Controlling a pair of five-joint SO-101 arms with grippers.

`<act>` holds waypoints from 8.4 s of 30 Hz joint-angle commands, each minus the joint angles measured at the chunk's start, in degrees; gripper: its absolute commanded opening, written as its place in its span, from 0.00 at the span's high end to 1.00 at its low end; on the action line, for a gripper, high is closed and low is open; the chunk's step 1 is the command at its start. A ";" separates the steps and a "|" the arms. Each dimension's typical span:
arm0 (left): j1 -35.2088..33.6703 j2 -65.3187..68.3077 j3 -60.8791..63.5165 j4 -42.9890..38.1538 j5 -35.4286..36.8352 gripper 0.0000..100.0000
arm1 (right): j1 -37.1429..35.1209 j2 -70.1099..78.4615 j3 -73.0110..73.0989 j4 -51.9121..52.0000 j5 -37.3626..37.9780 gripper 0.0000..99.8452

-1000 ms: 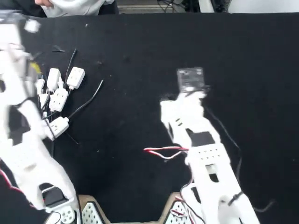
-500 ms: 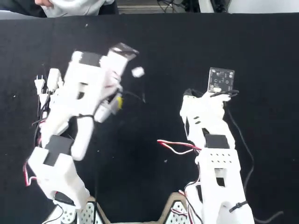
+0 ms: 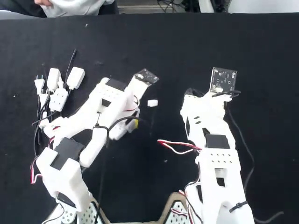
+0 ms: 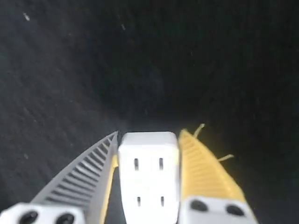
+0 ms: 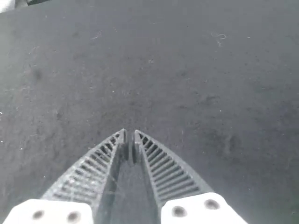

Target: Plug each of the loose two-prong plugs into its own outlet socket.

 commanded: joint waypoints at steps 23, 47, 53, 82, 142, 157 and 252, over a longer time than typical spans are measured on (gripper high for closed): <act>-13.67 -26.99 29.76 -7.21 -8.18 0.79 | 0.35 -1.63 -0.75 -1.58 -0.09 0.99; -7.60 -31.65 38.29 -3.34 -8.44 0.79 | 0.35 -1.63 -0.66 -1.58 -0.09 0.99; -11.65 -31.65 44.00 -13.10 -8.62 0.79 | 0.35 -1.63 -0.66 -1.58 -0.09 0.99; -18.68 -32.26 27.30 -8.97 -12.75 0.79 | 0.35 -1.80 -0.57 -1.58 0.00 0.99; -4.09 -22.59 22.20 -21.54 9.23 0.81 | 0.53 -1.89 -0.48 -1.58 0.00 0.99; -31.16 -27.52 5.41 -1.67 4.31 0.81 | 0.26 -1.80 -0.48 -1.58 0.00 0.99; -26.51 -4.13 3.82 -6.51 -12.31 0.81 | 0.26 -1.89 -0.57 -1.58 0.00 0.99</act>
